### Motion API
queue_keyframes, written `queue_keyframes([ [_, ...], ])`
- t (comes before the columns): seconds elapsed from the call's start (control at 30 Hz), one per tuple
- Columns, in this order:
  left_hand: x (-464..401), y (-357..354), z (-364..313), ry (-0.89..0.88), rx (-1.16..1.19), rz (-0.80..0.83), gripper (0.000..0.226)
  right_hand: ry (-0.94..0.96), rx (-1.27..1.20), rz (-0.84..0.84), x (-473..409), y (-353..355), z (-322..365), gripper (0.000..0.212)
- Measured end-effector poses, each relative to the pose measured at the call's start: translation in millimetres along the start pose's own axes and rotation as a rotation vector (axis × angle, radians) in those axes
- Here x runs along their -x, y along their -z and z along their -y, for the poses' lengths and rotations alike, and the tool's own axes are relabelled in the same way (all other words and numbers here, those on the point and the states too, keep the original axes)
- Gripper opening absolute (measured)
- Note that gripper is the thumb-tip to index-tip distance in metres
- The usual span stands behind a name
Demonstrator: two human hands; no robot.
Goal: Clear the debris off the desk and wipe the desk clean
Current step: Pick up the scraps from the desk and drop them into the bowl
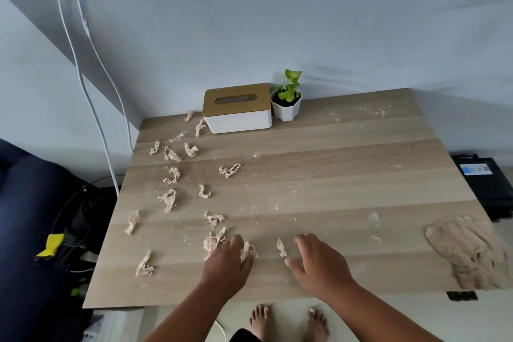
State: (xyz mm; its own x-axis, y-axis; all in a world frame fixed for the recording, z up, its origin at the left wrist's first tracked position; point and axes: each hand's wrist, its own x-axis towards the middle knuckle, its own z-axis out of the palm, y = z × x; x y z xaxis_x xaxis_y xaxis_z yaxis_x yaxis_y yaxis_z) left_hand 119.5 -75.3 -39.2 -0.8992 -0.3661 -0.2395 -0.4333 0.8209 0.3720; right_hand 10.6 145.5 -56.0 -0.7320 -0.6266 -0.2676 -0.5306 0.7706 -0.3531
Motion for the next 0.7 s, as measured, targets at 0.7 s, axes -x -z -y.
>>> queue_keyframes([
  [0.7, -21, 2, 22, -0.284, -0.175, 0.184, 0.022, -0.236, -0.054, -0.031, -15, -21, 57, 0.019],
])
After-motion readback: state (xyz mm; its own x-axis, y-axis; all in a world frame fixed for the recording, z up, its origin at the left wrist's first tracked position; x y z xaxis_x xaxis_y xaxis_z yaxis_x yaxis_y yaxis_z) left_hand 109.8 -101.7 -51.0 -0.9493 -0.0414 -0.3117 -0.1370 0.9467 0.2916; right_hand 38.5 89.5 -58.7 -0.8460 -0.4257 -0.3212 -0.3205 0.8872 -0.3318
